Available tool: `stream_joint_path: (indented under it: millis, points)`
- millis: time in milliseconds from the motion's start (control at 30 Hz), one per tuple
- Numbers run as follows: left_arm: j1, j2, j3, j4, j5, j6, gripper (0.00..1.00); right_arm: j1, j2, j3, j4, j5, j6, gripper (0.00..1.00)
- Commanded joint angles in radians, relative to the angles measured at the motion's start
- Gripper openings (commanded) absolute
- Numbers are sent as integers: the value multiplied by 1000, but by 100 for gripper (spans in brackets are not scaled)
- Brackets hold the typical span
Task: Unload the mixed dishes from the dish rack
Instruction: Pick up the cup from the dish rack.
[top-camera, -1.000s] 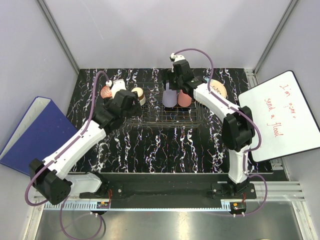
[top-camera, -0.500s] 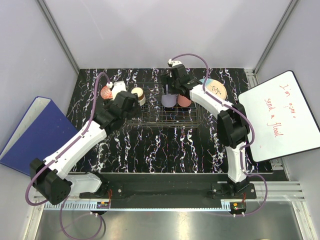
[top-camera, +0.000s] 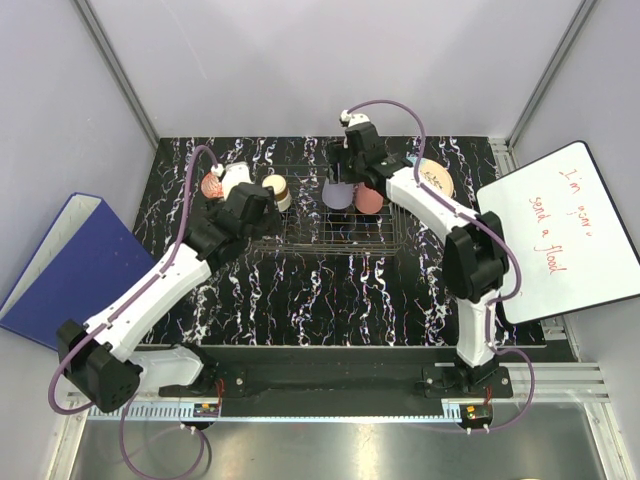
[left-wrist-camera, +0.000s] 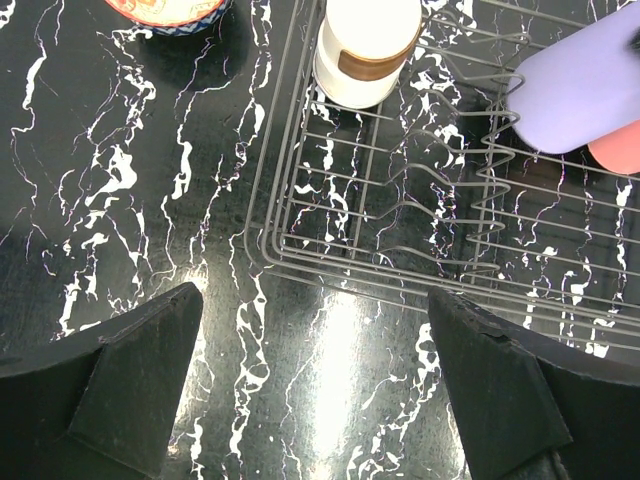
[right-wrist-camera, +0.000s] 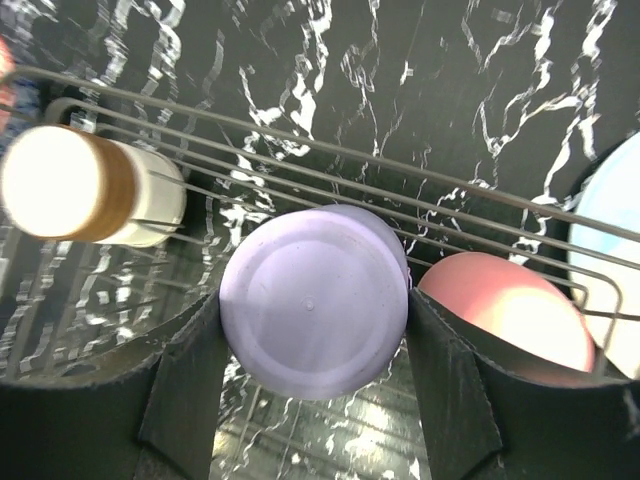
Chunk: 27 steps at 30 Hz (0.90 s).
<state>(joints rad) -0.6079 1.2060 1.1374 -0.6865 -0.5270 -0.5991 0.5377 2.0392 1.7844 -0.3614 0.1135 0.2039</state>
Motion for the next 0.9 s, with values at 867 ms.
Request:
stream_joint_path:
  millis: [867]
  points:
    - [65,-181,-295,1233,1027,-291,99,-84,-893,-849,864,-440,739,0]
